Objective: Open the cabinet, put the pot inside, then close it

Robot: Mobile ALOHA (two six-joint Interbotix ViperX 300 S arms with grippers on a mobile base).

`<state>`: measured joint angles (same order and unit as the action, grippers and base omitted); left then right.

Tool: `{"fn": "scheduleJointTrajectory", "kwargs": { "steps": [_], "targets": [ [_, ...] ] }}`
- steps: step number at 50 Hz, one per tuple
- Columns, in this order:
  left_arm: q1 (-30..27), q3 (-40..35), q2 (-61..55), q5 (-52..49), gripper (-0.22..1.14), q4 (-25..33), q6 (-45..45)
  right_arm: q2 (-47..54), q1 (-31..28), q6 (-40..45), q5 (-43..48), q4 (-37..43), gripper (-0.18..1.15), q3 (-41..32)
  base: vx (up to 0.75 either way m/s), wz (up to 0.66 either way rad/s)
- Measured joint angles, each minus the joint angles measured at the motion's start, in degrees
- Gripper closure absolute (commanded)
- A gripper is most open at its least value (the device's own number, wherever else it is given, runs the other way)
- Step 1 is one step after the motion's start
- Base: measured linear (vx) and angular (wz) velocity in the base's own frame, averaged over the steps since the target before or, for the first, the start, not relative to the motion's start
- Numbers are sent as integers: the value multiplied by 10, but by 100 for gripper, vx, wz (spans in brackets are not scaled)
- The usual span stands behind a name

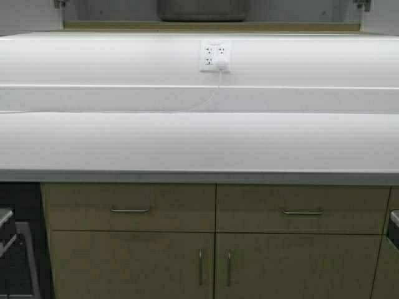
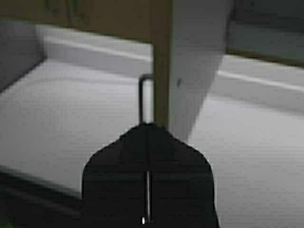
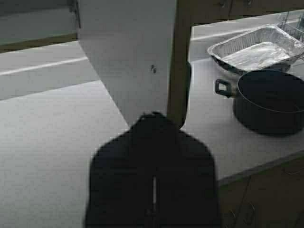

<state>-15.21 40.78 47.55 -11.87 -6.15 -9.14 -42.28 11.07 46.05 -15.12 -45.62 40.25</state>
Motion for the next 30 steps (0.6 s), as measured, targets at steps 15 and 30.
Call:
{"fn": "scheduleJointTrajectory", "kwargs": {
  "steps": [15, 30],
  "targets": [
    [-51, -129, -153, 23, 87, -2, 1, 163, 55, -9, 35, 14, 90, -145, -12, -2],
    [-57, -272, -330, 35, 87, -1, -2, 301, 57, -18, 41, 14, 90, -281, -6, 0]
  ]
}}
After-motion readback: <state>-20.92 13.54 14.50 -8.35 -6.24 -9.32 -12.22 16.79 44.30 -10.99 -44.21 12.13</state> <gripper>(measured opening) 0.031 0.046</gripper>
